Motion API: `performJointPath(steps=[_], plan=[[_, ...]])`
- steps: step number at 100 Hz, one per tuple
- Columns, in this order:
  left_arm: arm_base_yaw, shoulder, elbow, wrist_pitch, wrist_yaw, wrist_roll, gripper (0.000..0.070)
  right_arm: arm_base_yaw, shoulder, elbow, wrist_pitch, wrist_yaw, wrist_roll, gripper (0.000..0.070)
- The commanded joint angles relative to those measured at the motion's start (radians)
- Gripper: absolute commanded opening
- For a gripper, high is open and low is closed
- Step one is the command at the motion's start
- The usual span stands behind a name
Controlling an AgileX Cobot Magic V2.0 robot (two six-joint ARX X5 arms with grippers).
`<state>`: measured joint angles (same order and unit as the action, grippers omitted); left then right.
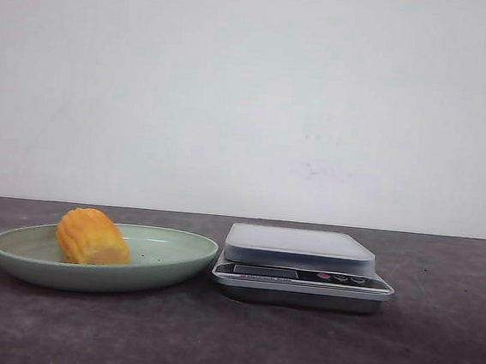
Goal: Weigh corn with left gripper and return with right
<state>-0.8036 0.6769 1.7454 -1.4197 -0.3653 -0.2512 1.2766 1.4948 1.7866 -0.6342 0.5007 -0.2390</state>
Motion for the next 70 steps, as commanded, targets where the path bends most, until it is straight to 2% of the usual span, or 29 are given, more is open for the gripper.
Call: performJointPath(steps=[1,39,70], plan=[[-0.008,0.009,0.023,-0.023,-0.005,-0.003,0.019,0.016,0.014,0.018,0.014,0.003,-0.007,0.0007],[-0.008,0.008,0.023,-0.023,-0.005,-0.003,0.019,-0.026,0.014,0.018,-0.014,0.008,0.003,0.0007],[-0.008,0.008,0.023,-0.023,-0.005,-0.003,0.019,-0.173,-0.111,0.018,-0.383,0.008,0.003,0.0007]])
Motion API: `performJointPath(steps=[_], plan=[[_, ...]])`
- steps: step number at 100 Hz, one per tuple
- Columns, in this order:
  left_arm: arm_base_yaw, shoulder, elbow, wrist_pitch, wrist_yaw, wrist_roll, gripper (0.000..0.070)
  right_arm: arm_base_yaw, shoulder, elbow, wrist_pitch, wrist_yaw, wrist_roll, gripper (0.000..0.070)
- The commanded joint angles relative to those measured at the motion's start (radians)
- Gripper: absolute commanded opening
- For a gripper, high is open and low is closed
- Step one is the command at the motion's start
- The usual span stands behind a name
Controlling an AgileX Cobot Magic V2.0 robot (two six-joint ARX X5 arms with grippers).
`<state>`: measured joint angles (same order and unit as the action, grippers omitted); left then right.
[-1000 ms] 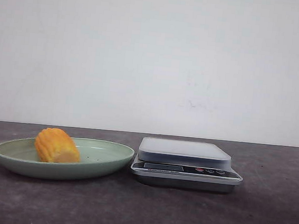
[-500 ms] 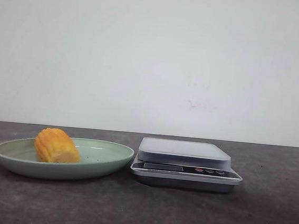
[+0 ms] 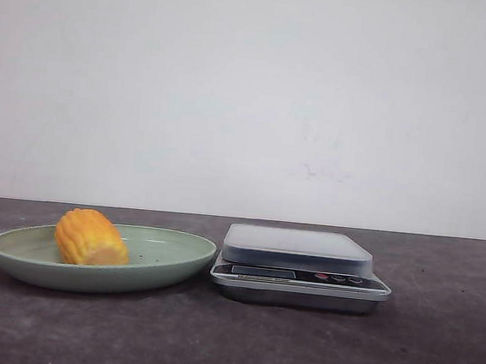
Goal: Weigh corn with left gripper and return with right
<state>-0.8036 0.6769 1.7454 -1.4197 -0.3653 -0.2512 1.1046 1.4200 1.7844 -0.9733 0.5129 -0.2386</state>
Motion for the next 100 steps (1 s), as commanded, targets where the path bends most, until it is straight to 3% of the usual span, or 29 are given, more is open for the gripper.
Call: performJointPath(steps=[1,29,43,52,58,75,86,100], plan=[[-0.008,0.008,0.023,-0.023,-0.005,-0.003,0.019,-0.006,-0.041,0.021,-0.051,-0.008,0.002,0.0007],[-0.008,0.008,0.023,-0.023,-0.005,-0.003,0.019,-0.223,-0.213,0.02,-0.093,-0.232,-0.046,0.0007],[-0.008,0.008,0.023,-0.023,-0.005,-0.003,0.019,-0.438,-0.3,0.006,-0.138,-0.404,-0.142,0.0007],[-0.008,0.009,0.023,-0.023,-0.005,-0.003,0.019,-0.594,-0.369,-0.057,-0.132,-0.546,-0.16,0.0007],[-0.008,0.008,0.023,-0.023,-0.005,-0.003,0.019,-0.686,-0.426,-0.132,-0.098,-0.597,-0.161,0.0007],[-0.008,0.008,0.023,-0.023,-0.005,-0.003,0.019,-0.832,-0.663,-0.511,0.177,-0.596,-0.105,0.0007],[-0.008,0.008,0.023,-0.023,-0.005,-0.003,0.019,-0.871,-0.859,-0.821,0.395,-0.542,-0.043,0.0007],[-0.008,0.008,0.023,-0.023,-0.005,-0.003,0.019,-0.915,-1.093,-1.201,0.641,-0.513,0.077,0.0007]])
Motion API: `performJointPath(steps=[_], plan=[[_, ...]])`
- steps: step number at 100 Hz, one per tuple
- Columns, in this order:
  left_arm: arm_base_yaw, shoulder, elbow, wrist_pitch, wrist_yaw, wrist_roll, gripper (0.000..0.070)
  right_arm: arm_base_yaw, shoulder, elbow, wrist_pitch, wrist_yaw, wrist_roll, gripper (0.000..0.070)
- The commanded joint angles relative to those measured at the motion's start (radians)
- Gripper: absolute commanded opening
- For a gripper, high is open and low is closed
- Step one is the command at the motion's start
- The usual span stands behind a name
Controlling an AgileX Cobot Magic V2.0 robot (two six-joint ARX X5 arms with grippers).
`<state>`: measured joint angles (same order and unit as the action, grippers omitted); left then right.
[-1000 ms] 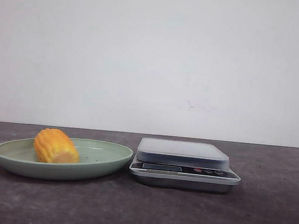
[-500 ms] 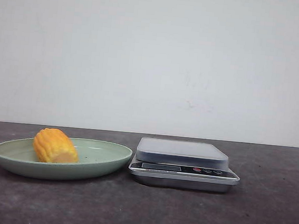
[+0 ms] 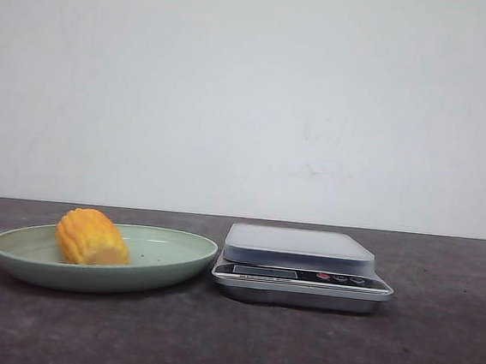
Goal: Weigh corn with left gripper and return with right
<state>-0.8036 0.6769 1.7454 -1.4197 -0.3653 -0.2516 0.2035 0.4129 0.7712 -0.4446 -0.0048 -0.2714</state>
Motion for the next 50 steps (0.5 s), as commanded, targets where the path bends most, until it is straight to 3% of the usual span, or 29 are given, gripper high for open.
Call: performJointPath(steps=[1,11,22,50], plan=[[-0.008,0.008,0.023,-0.023,-0.005,-0.002,0.019,-0.016,-0.101,-0.212,0.126,0.005,0.12,0.0007],[-0.008,0.008,0.023,-0.023,-0.005,-0.003,0.019,-0.042,-0.242,-0.429,0.234,0.005,0.225,0.0007],[-0.008,0.008,0.023,-0.023,-0.005,-0.003,0.019,-0.069,-0.38,-0.594,0.241,0.005,0.325,0.0007],[-0.008,0.008,0.023,-0.023,-0.005,-0.002,0.019,-0.097,-0.409,-0.758,0.261,-0.053,0.338,0.0007]])
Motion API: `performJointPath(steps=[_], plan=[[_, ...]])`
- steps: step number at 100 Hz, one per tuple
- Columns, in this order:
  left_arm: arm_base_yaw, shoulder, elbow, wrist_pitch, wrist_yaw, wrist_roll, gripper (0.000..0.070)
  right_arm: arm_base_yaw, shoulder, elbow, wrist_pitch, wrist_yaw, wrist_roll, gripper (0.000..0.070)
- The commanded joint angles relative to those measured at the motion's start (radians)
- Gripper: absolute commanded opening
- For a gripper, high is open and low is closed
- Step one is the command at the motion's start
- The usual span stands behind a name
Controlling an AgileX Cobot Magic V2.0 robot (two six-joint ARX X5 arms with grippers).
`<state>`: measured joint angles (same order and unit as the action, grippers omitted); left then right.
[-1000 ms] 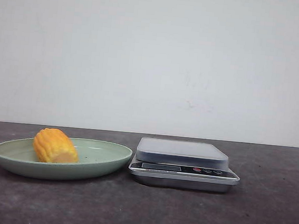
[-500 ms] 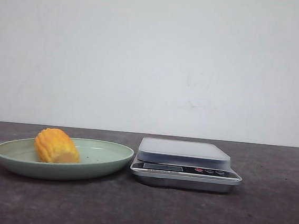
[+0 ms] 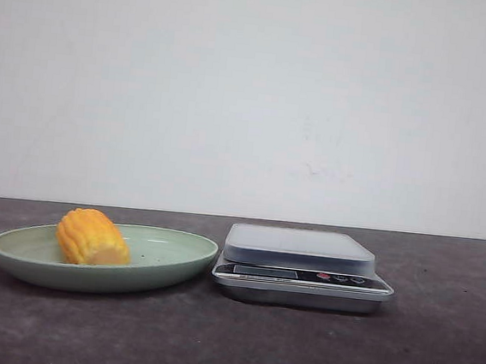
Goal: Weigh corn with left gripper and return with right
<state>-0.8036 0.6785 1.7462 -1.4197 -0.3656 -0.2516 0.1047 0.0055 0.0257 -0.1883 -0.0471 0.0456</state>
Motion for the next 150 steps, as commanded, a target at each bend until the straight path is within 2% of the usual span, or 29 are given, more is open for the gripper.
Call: performJointPath(steps=[1,14,23,150], plan=[[-0.008,0.007,0.022,-0.023,-0.004,-0.002,0.019,0.002,-0.002,-0.013,0.005,-0.009,0.021,0.0007],[-0.008,0.007,0.022,-0.023,-0.004,-0.003,0.019,0.005,-0.002,-0.013,0.008,0.025,-0.04,0.0007],[-0.008,0.007,0.022,-0.023,-0.004,-0.003,0.019,0.011,-0.002,-0.013,0.011,0.019,-0.073,0.0007],[-0.008,0.007,0.022,-0.023,-0.004,-0.002,0.019,0.024,-0.002,-0.013,0.031,0.021,-0.072,0.0007]])
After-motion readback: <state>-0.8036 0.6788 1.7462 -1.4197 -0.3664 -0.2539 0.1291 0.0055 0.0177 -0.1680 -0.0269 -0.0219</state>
